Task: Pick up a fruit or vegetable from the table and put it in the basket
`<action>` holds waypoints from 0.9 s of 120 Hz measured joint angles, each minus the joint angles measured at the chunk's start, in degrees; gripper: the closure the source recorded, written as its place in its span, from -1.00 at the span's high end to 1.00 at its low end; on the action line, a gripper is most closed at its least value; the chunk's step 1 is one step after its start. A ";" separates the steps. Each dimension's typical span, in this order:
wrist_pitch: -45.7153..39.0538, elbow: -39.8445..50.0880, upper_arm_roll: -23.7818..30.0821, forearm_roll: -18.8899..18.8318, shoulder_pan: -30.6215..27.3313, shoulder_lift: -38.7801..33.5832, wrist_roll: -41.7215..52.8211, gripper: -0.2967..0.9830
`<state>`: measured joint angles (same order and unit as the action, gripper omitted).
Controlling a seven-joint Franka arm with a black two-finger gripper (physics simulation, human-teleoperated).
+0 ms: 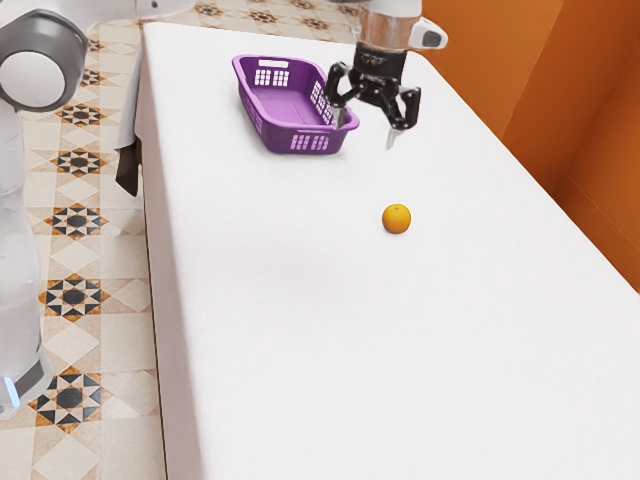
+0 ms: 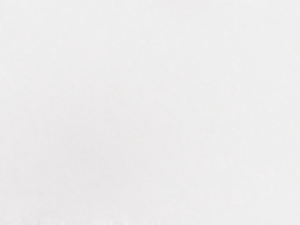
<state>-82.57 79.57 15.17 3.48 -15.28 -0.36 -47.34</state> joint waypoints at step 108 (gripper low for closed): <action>3.09 1.05 -11.95 6.34 4.90 11.31 -37.74 0.54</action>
<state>-79.48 80.63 3.22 9.83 -10.38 10.95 -85.08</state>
